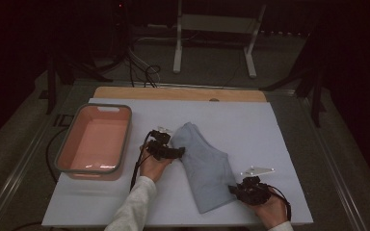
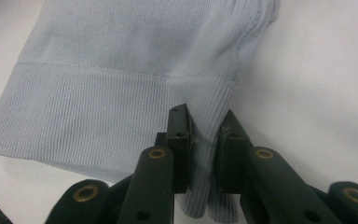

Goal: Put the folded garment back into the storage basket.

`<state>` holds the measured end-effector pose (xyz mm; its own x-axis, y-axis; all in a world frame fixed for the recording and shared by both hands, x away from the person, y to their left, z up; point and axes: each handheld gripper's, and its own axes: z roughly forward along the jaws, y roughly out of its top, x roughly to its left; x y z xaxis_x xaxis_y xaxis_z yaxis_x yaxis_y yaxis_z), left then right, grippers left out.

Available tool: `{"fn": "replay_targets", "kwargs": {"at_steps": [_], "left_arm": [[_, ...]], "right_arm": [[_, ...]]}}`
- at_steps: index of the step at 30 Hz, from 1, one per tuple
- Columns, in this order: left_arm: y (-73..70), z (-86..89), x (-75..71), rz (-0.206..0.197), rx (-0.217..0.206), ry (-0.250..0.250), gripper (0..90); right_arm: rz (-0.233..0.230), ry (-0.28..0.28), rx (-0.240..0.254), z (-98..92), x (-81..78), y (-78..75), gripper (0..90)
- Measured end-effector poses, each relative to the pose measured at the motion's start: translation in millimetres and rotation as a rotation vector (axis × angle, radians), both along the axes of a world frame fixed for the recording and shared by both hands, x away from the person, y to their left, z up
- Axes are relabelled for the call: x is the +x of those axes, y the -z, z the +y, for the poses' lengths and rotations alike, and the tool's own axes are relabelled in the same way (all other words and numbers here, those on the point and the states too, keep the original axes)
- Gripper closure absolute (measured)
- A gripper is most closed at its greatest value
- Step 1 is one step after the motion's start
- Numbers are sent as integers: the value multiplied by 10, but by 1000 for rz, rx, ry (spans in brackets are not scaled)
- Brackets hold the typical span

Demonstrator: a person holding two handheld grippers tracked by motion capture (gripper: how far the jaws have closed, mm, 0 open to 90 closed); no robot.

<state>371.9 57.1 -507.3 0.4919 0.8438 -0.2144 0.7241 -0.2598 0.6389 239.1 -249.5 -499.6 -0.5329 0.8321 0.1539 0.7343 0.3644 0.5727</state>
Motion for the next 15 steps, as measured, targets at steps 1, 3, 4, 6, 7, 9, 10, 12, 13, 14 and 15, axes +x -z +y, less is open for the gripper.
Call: {"fn": "replay_targets", "kwargs": {"at_steps": [1,3,4,6,7,9,10,12,13,14,15], "left_arm": [[13,-17,3,4,3,3,215],[48,-65,25,18,11,7,215],[48,-65,25,18,11,7,218],[95,-127,47,17,27,8,221],[97,-149,48,9,40,6,220],[99,-194,61,3,52,9,227],[100,-217,67,-2,63,10,238],[108,-268,78,-17,69,12,273],[112,-292,82,-27,77,14,286],[115,-315,84,-35,82,12,312],[120,-334,84,-45,84,11,338]], "right_arm": [[0,0,0,0,1,0,785],[1,0,0,0,1,1,785],[1,0,0,0,1,1,785],[-2,-1,-2,3,0,0,785],[-2,-1,-2,3,0,0,785],[-1,0,-2,3,0,0,785],[-1,0,-3,4,0,1,785],[-1,0,-4,8,0,0,785],[-2,-2,-5,9,0,0,784],[-1,-2,-6,10,0,0,785],[-1,-3,-6,11,0,0,785]]}}
